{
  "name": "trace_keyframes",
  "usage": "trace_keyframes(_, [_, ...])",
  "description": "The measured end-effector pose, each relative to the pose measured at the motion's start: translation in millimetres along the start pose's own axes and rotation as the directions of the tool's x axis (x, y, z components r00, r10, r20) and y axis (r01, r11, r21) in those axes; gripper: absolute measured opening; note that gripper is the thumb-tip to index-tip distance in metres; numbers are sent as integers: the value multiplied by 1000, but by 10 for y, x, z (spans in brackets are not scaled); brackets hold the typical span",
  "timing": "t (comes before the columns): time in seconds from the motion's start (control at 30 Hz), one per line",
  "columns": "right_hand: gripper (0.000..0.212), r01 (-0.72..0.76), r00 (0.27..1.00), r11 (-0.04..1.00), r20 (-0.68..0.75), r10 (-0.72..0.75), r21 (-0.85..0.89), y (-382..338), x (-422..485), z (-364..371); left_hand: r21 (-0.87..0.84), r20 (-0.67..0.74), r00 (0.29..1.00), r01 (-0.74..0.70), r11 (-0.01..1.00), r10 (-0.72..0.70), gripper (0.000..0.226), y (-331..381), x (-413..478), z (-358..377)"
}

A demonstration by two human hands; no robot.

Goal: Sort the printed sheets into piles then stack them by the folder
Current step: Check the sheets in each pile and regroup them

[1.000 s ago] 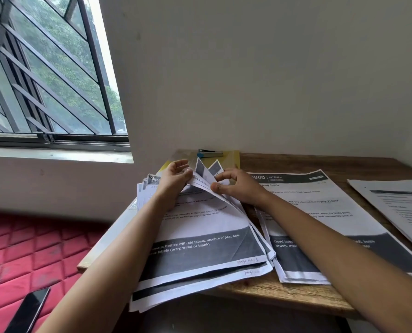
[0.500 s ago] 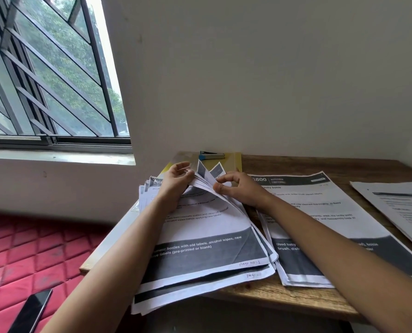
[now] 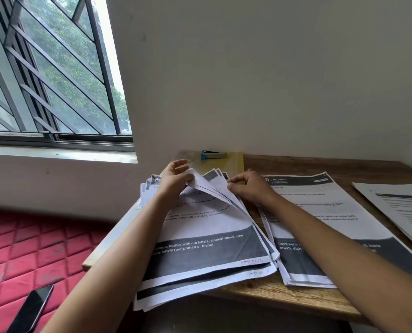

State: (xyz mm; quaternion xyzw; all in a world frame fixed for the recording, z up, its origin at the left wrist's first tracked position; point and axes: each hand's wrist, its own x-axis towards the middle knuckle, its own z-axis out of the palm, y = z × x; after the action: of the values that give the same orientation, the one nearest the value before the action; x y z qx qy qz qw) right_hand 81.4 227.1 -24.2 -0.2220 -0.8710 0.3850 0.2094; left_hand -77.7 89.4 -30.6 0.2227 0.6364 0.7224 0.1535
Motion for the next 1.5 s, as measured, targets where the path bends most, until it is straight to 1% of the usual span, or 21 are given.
trace_keyframes(0.07, [13,-10,1000,1000,-18,10,-16,9,12,1,-6,4,1000,12,1000,-12,47,6,-5,-5])
trace_keyframes(0.23, [21,1,1000,1000,-22,-1,2,16,8,-18,-4,8,1000,23,1000,-23,47,24,-5,-18])
trace_keyframes(0.4, [22,-1,1000,999,-7,2,42,-1,-2,-18,-5,7,999,38,999,-38,48,53,4,-50])
trace_keyframes(0.53, [18,-9,1000,996,-6,10,92,5,21,0,-9,20,999,41,999,-40,45,48,3,-58])
trace_keyframes(0.63, [17,-25,1000,988,12,24,155,-12,20,-5,28,24,999,35,999,-35,46,33,17,-48])
trace_keyframes(0.73, [18,-4,1000,986,25,0,166,-44,0,-8,72,28,999,15,997,-17,47,19,23,-36])
trace_keyframes(0.83, [15,22,998,978,57,-34,205,-86,-35,-14,90,29,1000,-13,996,10,44,13,16,-15])
trace_keyframes(0.97, [11,98,992,981,63,-110,165,-98,-37,7,93,28,999,-26,995,24,33,-9,22,4])
trace_keyframes(1.07, [16,138,988,985,53,-144,100,-106,-35,14,109,18,999,-36,993,35,24,-20,32,14])
trace_keyframes(1.13, [16,152,986,984,58,-158,95,-106,-32,10,107,1,999,-41,993,41,21,-28,39,16])
trace_keyframes(1.23, [16,153,984,984,74,-160,92,-83,-29,12,91,-21,999,-34,995,36,23,-33,52,1])
trace_keyframes(1.33, [14,156,981,985,108,-164,76,-67,-29,11,69,-30,999,-34,997,36,30,-29,40,-14])
trace_keyframes(1.4, [15,159,976,985,141,-167,66,-59,-29,-16,67,-40,999,-28,997,31,29,-35,32,-13])
trace_keyframes(1.5, [17,121,975,983,170,-143,136,-53,-36,-60,97,-68,997,-12,995,18,25,-45,29,-22])
